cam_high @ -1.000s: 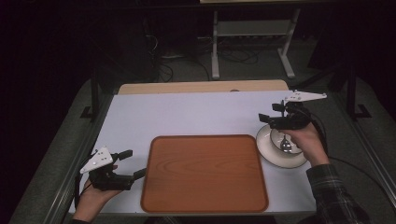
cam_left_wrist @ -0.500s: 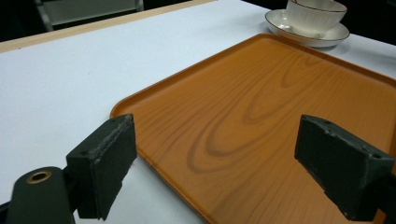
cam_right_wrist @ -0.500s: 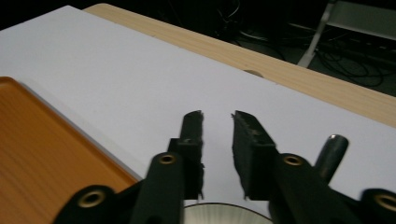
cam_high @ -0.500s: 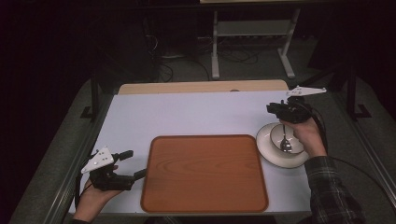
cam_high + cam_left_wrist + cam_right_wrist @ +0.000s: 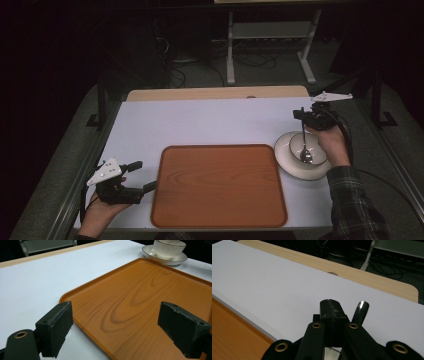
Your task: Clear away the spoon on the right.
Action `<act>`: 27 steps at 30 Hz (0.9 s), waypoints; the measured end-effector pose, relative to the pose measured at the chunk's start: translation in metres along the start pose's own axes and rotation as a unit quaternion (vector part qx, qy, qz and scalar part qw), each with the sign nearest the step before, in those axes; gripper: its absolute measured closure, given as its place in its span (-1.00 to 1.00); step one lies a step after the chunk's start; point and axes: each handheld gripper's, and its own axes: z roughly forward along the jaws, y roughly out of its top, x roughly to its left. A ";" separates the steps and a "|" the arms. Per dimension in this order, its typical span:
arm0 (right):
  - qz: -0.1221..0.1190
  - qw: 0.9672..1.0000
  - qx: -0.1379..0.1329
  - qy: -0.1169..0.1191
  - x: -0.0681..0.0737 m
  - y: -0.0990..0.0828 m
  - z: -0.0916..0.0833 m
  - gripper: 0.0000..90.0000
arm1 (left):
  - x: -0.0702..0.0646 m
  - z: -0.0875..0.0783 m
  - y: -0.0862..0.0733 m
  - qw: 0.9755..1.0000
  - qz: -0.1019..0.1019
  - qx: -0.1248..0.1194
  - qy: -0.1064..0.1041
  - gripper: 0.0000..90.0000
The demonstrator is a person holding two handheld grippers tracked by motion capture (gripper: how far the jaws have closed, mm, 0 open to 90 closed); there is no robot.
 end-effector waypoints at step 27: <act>0.021 0.999 0.015 -0.039 -0.021 -0.016 -0.009 0.99 | 0.000 -0.001 -0.001 1.000 0.000 0.001 0.003 -0.72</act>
